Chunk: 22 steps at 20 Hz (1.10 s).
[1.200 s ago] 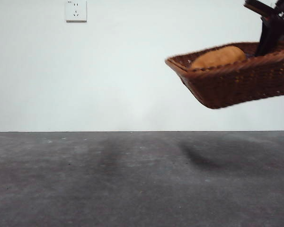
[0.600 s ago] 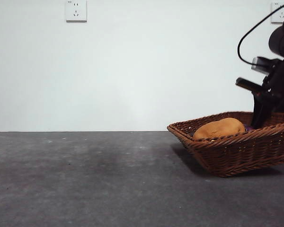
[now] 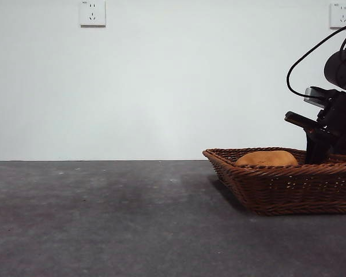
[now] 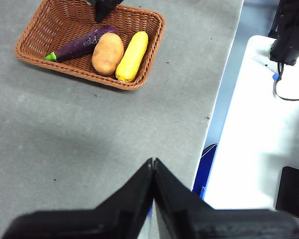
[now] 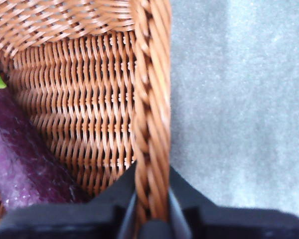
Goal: Help me put the vegetables on the table into the basket
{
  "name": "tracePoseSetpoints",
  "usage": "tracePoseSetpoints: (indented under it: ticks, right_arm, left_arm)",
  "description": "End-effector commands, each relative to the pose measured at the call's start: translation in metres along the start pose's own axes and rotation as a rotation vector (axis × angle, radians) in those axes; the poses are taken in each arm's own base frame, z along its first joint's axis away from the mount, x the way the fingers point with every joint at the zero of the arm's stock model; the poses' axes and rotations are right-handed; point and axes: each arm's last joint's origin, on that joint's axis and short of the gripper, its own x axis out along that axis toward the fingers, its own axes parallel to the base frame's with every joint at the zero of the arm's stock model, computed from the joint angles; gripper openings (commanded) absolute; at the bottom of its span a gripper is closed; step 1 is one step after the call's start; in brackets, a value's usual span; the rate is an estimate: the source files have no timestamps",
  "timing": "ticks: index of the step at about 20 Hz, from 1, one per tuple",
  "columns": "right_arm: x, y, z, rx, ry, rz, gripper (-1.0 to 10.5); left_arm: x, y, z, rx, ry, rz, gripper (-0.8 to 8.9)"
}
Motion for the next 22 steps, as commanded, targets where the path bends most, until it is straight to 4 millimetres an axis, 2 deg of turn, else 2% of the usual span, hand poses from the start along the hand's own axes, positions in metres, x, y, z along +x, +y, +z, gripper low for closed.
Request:
tracePoseSetpoints:
  ticks: [1,3,5,7,10,13,16,17,22]
  right_arm:
    - [0.007,-0.001,-0.001,-0.005,0.011,-0.015,3.0]
    - [0.006,-0.001,0.001,-0.009,-0.002,-0.014,4.2]
    - [0.001,0.001,0.005,-0.017,-0.025,-0.011,4.2]
    - [-0.015,0.007,0.012,-0.029,-0.061,-0.018,4.2]
    - [-0.063,0.023,0.025,-0.1,-0.097,-0.079,4.1]
    - [-0.126,0.046,0.026,-0.149,-0.108,-0.075,4.1]
    - [-0.186,0.067,0.006,-0.153,-0.094,-0.023,4.1]
    - [-0.201,0.072,-0.002,-0.162,-0.087,-0.012,4.1]
    - [-0.256,0.088,-0.049,-0.189,-0.047,-0.003,4.0]
  left_arm:
    - [0.0,0.001,0.001,0.006,-0.004,0.004,-0.08]
    - [0.0,0.001,0.001,0.007,-0.003,0.004,-0.08]
    - [0.001,0.001,0.001,0.006,-0.002,0.003,-0.08]
    - [0.001,0.001,0.001,0.006,-0.002,0.003,-0.08]
    - [0.0,0.002,0.0,0.004,0.002,0.016,-0.08]
    - [0.0,0.003,0.0,-0.002,0.003,0.023,-0.08]
    - [0.0,0.005,-0.001,-0.011,0.004,0.032,-0.08]
    - [0.0,0.006,-0.001,-0.013,0.004,0.035,-0.08]
    - [-0.001,0.007,-0.001,-0.017,0.005,0.038,-0.08]
